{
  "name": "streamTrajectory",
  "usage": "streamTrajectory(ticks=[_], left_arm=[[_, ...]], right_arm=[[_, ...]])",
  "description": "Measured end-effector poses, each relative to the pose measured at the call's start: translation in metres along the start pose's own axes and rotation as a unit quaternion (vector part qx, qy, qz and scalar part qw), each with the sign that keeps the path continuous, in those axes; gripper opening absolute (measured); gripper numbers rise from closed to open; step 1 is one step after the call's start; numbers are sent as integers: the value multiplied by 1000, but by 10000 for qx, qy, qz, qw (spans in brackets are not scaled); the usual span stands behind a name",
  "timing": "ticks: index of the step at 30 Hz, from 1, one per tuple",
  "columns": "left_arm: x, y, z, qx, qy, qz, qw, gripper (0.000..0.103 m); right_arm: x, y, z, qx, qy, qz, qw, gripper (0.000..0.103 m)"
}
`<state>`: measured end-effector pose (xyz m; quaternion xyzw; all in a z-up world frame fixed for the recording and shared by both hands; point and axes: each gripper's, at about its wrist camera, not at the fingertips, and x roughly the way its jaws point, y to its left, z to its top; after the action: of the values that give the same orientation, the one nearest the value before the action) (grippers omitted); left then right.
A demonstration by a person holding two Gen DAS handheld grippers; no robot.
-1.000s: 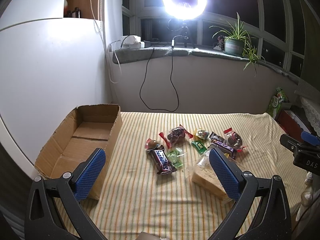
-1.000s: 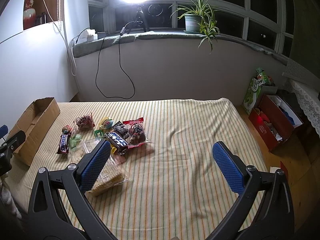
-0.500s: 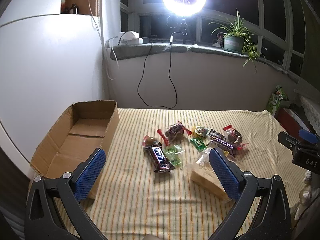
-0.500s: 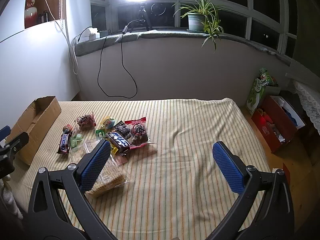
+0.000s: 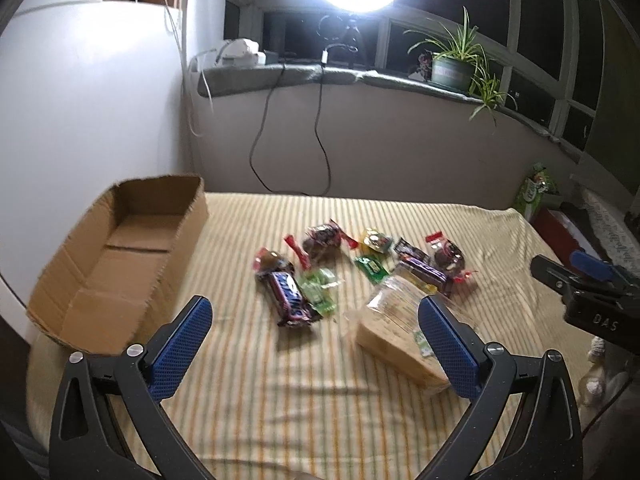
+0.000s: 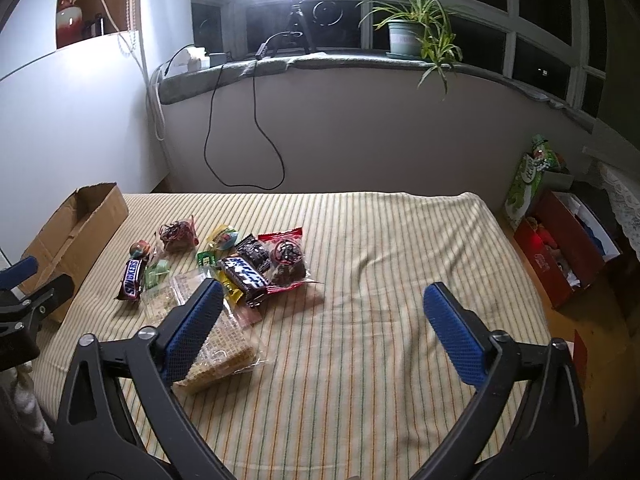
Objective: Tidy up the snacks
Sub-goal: 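Grasp the bagged bread block with the left tool while the right tool grasps it too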
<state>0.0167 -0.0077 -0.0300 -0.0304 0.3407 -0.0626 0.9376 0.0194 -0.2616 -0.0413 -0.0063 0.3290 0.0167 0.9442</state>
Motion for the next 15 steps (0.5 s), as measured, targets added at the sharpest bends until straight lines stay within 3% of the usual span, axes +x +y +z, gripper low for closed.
streamTrajectory(ticks=[9, 15], left_arm=[[21, -5, -15, -330, 588, -743, 9949, 89], [42, -9, -26, -642, 1124, -1346, 9824, 84]], right_arm=[[29, 4, -7, 0, 626, 1028, 9927, 82], [57, 12, -16, 13, 1228, 1671, 9783, 78]])
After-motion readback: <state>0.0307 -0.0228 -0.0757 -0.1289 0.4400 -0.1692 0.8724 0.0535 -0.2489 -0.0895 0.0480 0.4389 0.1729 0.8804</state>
